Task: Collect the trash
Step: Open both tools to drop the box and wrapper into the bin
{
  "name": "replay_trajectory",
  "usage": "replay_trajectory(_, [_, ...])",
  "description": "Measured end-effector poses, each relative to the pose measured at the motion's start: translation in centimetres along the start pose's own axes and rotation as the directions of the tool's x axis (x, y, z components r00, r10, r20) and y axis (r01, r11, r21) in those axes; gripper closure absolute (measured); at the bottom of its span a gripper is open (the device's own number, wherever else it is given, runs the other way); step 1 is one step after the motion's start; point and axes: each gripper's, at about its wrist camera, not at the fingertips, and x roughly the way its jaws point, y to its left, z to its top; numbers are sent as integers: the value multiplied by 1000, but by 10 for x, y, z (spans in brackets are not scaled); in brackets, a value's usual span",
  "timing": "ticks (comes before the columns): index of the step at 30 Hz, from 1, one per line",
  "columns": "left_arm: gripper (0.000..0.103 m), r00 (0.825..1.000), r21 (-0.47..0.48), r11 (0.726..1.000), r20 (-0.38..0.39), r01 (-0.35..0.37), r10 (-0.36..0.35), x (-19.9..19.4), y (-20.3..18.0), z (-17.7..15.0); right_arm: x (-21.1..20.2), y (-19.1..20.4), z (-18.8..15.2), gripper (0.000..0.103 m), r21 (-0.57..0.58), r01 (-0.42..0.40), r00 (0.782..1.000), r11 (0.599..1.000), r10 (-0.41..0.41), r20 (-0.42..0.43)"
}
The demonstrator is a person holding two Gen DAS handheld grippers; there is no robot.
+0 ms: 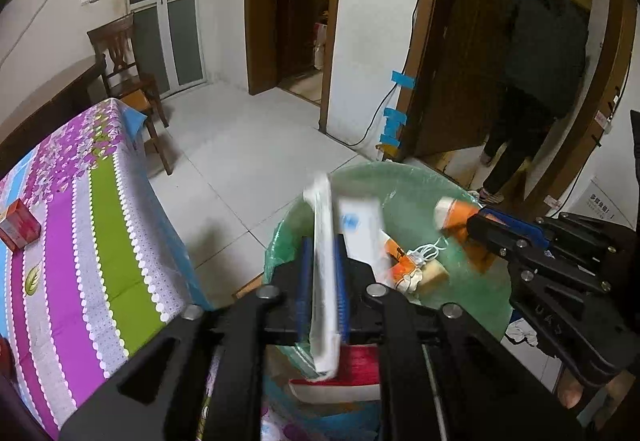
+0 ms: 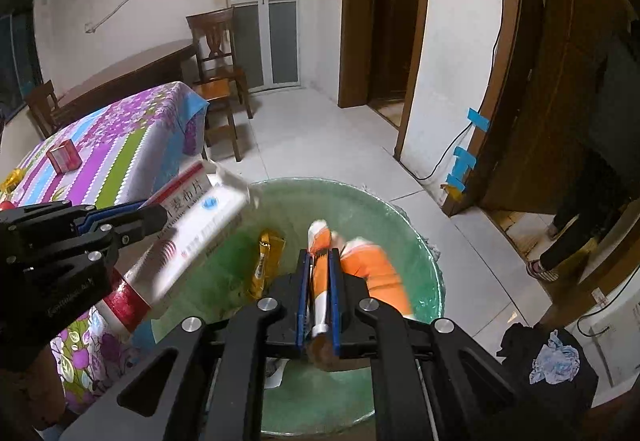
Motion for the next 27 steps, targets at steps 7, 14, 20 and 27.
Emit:
replay_trajectory(7, [13,998,-7,999,58,-36,36,-15,6,-1,-22,-10,-5,43,46,5,998,999,-8,60])
replay_trajectory(14, [13,993,17,998,97,-62,60,-32,8,-12,-65,0,-29,37,63,11,988,998,-20,152])
replay_trajectory(20, [11,992,19,998,117,-55,53,-47,11,-24,-106,10,-55,32,81,4,972,997,-23,233])
replay_trajectory(27, [6,988,14,998,139,-66,64,-62,17,-34,-150,32,-80,19,59,36,944,998,-53,325])
